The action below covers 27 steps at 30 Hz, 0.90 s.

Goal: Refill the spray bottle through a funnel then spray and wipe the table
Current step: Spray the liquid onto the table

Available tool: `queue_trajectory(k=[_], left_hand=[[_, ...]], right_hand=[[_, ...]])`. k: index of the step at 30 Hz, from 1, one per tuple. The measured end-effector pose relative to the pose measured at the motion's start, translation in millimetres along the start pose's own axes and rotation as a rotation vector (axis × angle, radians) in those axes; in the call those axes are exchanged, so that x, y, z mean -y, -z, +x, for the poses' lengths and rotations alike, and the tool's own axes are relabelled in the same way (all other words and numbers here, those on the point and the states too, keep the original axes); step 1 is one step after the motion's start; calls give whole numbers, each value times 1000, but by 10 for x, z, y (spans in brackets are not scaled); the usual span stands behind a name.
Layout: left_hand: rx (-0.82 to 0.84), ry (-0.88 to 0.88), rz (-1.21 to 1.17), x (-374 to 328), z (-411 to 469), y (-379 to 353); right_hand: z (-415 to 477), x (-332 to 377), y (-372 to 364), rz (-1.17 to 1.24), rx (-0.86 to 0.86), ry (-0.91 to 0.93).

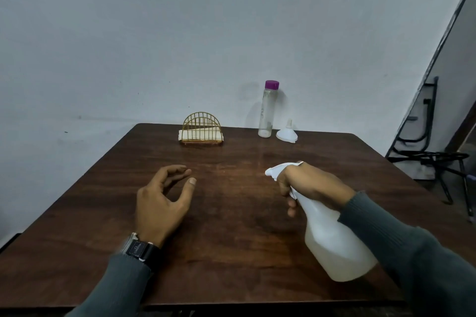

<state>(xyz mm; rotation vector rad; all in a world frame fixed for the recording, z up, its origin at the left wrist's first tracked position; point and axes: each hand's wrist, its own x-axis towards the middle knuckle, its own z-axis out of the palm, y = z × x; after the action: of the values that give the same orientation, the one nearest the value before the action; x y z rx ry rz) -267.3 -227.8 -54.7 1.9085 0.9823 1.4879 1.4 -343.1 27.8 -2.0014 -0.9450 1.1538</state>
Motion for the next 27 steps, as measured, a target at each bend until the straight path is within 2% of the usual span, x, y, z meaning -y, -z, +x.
queue_trajectory(k=[3, 6, 11, 15, 27], left_hand=[[-8, 0, -2, -9, -2, -3], [-8, -10, -2, -10, -6, 1], [-5, -19, 3, -2, -9, 0], [7, -37, 17, -11, -16, -18], [19, -65, 23, -48, -27, -13]], right_hand=[[-13, 23, -19, 77, 38, 77], [-60, 26, 15, 10, -12, 131], [-65, -86, 240, 125, -110, 34], [-177, -148, 326, 247, -179, 67], [-193, -127, 275, 235, -239, 80]])
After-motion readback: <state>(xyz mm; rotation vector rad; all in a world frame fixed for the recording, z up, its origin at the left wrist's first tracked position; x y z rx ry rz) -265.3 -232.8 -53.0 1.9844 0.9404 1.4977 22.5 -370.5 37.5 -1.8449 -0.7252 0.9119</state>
